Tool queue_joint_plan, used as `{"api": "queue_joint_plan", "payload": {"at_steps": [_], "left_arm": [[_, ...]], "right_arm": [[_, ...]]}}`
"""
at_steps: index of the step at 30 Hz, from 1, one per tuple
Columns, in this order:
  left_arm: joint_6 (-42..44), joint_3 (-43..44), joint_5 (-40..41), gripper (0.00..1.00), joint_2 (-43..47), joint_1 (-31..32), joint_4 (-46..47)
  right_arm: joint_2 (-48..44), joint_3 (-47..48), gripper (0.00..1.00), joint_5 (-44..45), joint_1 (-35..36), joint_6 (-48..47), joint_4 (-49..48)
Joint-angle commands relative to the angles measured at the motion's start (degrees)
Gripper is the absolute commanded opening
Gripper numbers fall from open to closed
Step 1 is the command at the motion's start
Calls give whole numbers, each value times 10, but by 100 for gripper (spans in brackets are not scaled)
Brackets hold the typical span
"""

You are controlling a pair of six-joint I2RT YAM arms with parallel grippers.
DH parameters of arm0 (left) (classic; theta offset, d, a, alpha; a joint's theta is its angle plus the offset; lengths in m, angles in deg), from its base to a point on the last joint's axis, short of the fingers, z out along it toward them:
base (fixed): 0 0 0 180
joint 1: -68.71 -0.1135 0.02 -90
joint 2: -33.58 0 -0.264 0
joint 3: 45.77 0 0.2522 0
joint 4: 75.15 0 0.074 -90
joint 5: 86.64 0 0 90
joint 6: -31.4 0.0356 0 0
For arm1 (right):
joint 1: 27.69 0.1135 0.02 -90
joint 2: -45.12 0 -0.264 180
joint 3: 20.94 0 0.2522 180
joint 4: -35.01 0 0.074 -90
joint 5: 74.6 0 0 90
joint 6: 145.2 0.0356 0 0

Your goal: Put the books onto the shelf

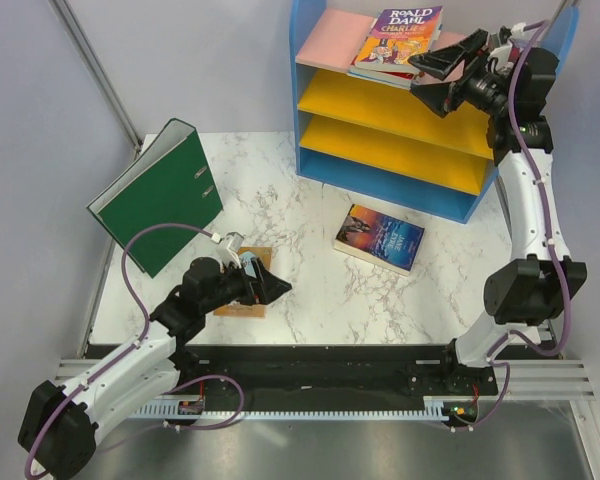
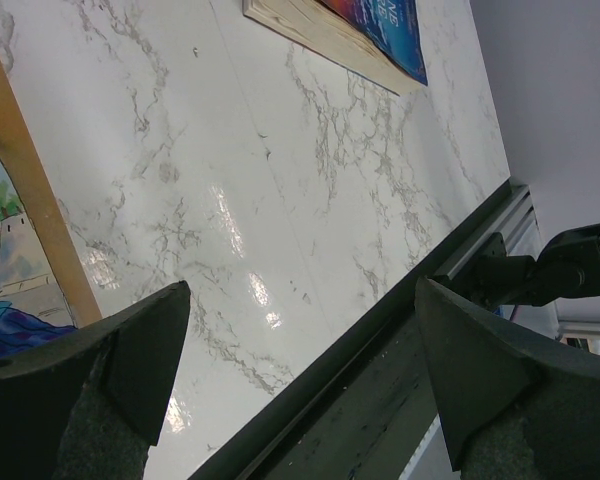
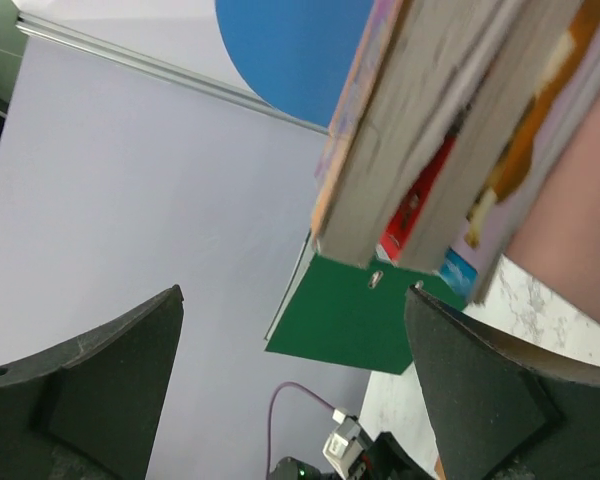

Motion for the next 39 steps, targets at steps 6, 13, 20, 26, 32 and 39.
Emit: {"api": "queue_joint_plan", "payload": {"at_steps": [6,13,20,26,32,39], "left_arm": [[-6,4,7,100,-15,3,12],[17,42,13,100,-61,3,9],[41,125,7,100,-187,3,13],[40,229,8,100,-312,3,5],[39,389,9,100,-493,12,-20],[22,560,1,98,-659,25,-55]], "right_arm": [[-127,-127,98,30,-1,-167,131],[-228,-280,98,62,2,-293,181],[-317,-437,98,125,5,-388,233],[-349,-566,96,188,10,-411,234],[-390,-722,53,283,8,-354,183],[-390,-830,52,340,5,-305,89]]}}
